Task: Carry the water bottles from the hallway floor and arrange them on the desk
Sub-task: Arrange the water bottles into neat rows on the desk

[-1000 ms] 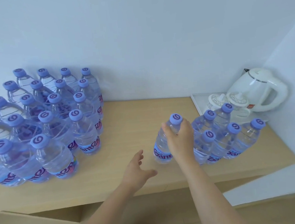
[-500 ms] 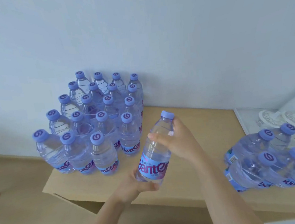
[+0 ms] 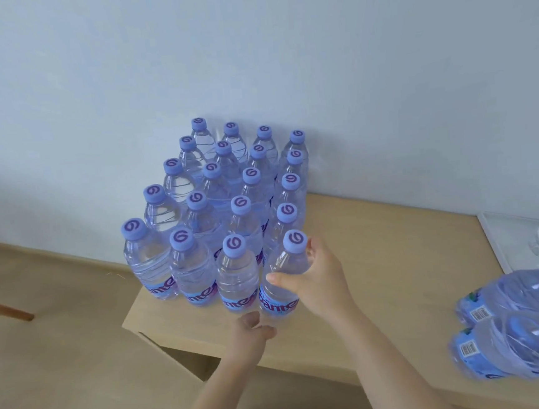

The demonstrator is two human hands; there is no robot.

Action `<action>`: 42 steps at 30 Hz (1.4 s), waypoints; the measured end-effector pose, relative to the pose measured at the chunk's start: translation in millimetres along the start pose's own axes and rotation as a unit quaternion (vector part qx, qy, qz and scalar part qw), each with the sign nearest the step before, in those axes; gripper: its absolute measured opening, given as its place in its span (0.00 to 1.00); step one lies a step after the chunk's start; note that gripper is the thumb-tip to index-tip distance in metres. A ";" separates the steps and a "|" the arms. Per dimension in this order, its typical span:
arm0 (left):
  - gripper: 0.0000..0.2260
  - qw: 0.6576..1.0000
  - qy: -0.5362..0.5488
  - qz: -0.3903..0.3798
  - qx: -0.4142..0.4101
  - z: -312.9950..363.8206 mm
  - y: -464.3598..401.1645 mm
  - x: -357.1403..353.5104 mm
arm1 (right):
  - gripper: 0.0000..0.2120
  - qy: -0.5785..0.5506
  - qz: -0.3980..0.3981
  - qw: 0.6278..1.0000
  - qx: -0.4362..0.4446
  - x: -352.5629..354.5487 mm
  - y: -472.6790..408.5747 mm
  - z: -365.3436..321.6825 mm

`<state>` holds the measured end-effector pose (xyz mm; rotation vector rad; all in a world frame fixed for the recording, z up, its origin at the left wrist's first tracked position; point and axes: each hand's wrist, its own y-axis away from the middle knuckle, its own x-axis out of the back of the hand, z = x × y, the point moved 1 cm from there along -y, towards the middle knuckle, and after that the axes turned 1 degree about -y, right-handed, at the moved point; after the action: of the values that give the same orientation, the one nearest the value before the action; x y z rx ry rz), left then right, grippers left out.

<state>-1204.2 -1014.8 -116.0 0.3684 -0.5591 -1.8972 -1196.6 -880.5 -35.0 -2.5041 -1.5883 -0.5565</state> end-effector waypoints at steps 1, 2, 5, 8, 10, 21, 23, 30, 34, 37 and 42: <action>0.14 1.000 -0.001 0.010 0.026 -3.7 -2.1 1.1 | 0.24 0.010 0.003 1.000 0.009 -3.4 -0.1 1.1; 0.13 0.999 0.007 0.006 0.038 -6.1 -3.3 1.3 | 0.24 0.019 0.004 1.000 0.018 -6.5 -0.1 1.8; 0.08 0.998 0.047 -0.009 0.045 -6.2 -8.1 -0.5 | 0.25 0.044 0.014 0.998 0.039 -13.1 0.9 4.1; 0.13 0.996 0.071 -0.004 0.062 -9.5 -16.7 0.6 | 0.25 0.047 0.021 0.998 0.047 -15.1 2.3 9.5; 0.08 0.996 0.066 -0.006 0.060 -7.4 -17.2 -0.3 | 0.25 0.045 0.018 0.998 0.047 -15.8 2.5 13.0; 0.03 0.998 0.024 0.011 0.051 -10.1 -16.6 -1.9 | 0.28 0.037 0.028 0.998 0.046 -24.7 3.8 21.3; 0.05 0.997 0.020 0.011 0.072 -13.7 -14.9 -9.0 | 0.30 0.025 0.018 0.999 0.035 -25.1 7.3 22.5; 0.06 0.981 -0.097 -0.160 0.051 -20.4 3.9 -84.7 | 0.38 0.072 0.037 0.996 0.040 21.4 31.5 20.5; 0.03 0.951 -0.169 -0.259 0.014 -17.1 8.0 -140.7 | 0.28 0.140 0.159 0.976 0.057 89.0 54.9 21.6; 0.13 0.927 -0.241 -0.286 -0.017 -17.8 12.2 -181.4 | 0.25 0.159 0.242 0.957 0.029 140.7 73.2 24.3; 0.20 0.908 -0.269 -0.317 -0.056 -14.3 29.4 -233.3 | 0.20 0.214 0.325 0.920 -0.038 200.5 97.8 43.8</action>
<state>-1085.7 -811.2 -113.4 -0.0836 -0.7451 -2.6781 -1022.5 -740.7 7.6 -2.5080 -0.5417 -0.9698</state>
